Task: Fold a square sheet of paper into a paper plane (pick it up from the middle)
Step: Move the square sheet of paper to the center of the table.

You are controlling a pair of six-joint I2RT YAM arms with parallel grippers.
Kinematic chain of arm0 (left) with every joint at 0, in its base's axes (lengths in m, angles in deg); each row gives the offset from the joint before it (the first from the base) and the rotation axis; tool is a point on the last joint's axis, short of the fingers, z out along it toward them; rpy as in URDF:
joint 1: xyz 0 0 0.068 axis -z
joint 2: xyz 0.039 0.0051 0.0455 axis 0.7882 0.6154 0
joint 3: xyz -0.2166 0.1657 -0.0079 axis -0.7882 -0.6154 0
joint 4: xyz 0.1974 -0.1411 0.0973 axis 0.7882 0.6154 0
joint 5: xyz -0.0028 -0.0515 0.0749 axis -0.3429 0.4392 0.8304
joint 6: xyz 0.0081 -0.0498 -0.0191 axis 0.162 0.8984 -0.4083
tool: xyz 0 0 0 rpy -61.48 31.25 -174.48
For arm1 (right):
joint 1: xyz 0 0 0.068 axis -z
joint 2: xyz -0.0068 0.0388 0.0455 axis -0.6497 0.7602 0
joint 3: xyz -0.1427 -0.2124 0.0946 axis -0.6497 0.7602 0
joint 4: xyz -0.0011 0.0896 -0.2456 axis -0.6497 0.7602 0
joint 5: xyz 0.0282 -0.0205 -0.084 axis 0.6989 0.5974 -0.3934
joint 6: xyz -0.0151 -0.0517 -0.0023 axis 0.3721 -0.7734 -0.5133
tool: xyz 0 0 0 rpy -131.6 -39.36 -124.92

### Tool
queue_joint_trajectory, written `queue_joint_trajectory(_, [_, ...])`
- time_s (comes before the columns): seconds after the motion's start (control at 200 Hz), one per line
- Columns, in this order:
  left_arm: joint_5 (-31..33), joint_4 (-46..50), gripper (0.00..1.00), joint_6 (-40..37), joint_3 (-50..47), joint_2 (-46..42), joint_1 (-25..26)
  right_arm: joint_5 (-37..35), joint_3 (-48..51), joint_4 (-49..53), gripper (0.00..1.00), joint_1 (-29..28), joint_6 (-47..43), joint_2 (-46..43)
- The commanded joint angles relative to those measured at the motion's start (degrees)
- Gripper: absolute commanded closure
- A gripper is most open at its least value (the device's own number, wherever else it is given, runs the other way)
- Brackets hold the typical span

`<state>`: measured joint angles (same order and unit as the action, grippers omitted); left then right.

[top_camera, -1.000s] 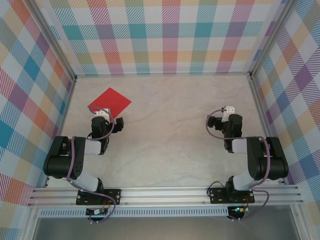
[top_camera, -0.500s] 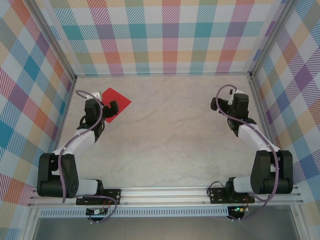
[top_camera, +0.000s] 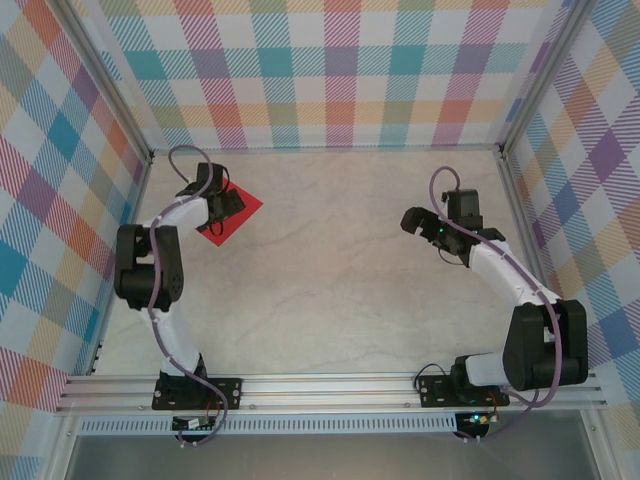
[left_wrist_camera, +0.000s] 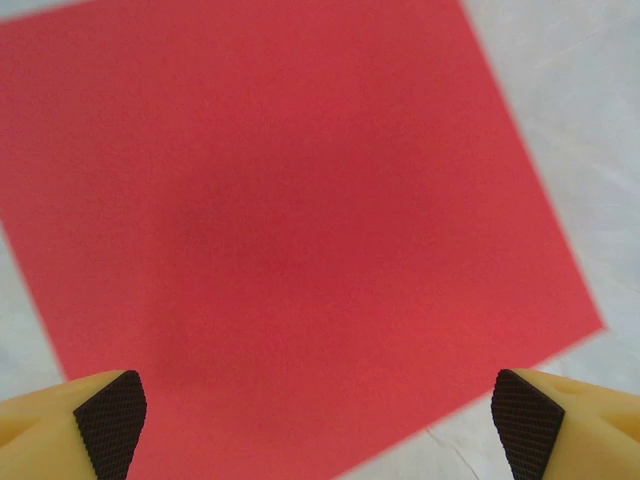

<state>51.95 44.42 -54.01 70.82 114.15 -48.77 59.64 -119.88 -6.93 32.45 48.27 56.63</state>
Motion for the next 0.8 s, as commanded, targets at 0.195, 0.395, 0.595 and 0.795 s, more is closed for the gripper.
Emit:
queue_joint_trajectory(0.195, [0.7,10.9,0.08,3.1,16.1,14.3,0.3,-0.4,-2.9,4.2,0.0,-6.3,0.9,0.9])
queue_joint_trajectory(0.395, [0.3,13.1,0.09,2.2,15.2,15.1,1.9,-1.0,-2.2,4.2,0.0,-7.1,2.1,1.4])
queue_joint_trajectory(0.595, [0.2,13.5,0.01,2.1,8.5,11.7,6.4,-2.2,-1.6,4.6,0.0,-7.1,3.5,1.4])
queue_joint_trajectory(0.795, [2.3,11.9,0.0,2.7,-2.5,2.1,12.7,-3.2,-1.1,5.9,0.0,-7.2,4.3,0.0])
